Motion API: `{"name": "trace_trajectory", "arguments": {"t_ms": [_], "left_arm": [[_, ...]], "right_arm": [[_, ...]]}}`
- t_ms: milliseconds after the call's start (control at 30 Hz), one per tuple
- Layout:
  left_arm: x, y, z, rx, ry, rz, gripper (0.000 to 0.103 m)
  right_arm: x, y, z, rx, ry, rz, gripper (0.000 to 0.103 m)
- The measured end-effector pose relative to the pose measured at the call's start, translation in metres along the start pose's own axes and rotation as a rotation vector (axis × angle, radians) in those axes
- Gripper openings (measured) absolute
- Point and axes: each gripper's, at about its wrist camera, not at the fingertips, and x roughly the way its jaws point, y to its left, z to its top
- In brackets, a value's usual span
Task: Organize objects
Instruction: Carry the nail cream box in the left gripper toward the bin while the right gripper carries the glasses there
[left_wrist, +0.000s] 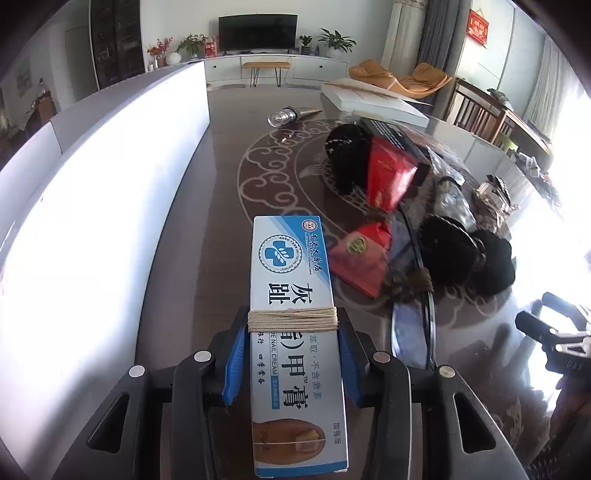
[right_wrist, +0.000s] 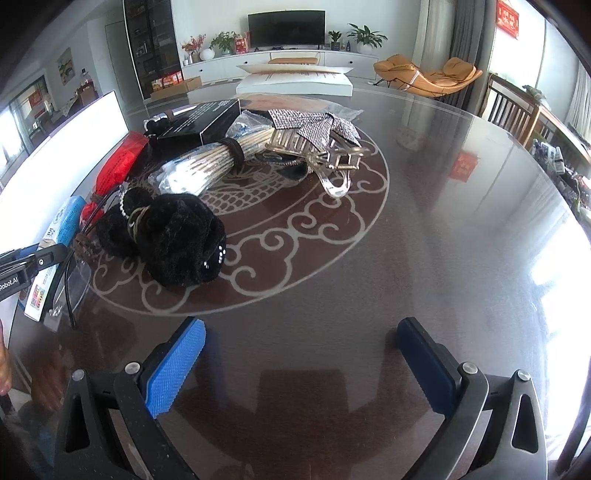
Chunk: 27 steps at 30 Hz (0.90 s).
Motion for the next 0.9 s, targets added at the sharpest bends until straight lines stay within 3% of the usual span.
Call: {"name": "trace_trajectory", "arguments": {"t_ms": [67, 133, 267, 333, 433, 467, 500, 533, 600, 800, 900], "left_arm": [[-0.020, -0.007, -0.008, 0.002, 0.039, -0.024, 0.043], [-0.035, -0.012, -0.029, 0.018, 0.029, -0.026, 0.043], [-0.061, 0.001, -0.051, -0.014, 0.046, -0.063, 0.043], [-0.059, 0.004, -0.050, -0.006, 0.050, -0.067, 0.043], [-0.070, 0.003, -0.052, 0.007, 0.038, -0.094, 0.044], [-0.079, 0.004, -0.057, 0.013, 0.029, -0.099, 0.044], [-0.086, 0.003, -0.057, 0.018, 0.018, -0.109, 0.044], [-0.093, 0.003, -0.055, 0.024, 0.010, -0.114, 0.044], [-0.108, 0.003, -0.050, 0.027, -0.017, -0.129, 0.044], [-0.168, 0.023, -0.022, -0.013, -0.125, -0.203, 0.043], [-0.207, 0.057, -0.002, -0.050, -0.201, -0.163, 0.043]], "right_arm": [[-0.012, 0.001, -0.001, 0.116, 0.047, 0.093, 0.099], [-0.023, 0.018, 0.006, 0.183, 0.090, 0.209, 0.077], [-0.026, 0.104, 0.035, 0.044, 0.154, 0.326, 0.069], [-0.012, 0.142, 0.047, 0.007, 0.190, 0.341, 0.054], [0.013, 0.172, 0.061, -0.040, 0.200, 0.268, 0.039], [0.019, 0.175, 0.062, -0.049, 0.204, 0.247, 0.030], [0.022, 0.174, 0.062, -0.047, 0.204, 0.232, 0.010], [0.021, 0.169, 0.059, -0.027, 0.194, 0.236, 0.006], [0.012, 0.154, 0.055, 0.004, 0.179, 0.250, 0.006], [-0.054, 0.132, 0.053, 0.055, 0.120, 0.414, 0.006], [-0.097, 0.149, 0.068, 0.063, 0.063, 0.540, 0.006]]}}
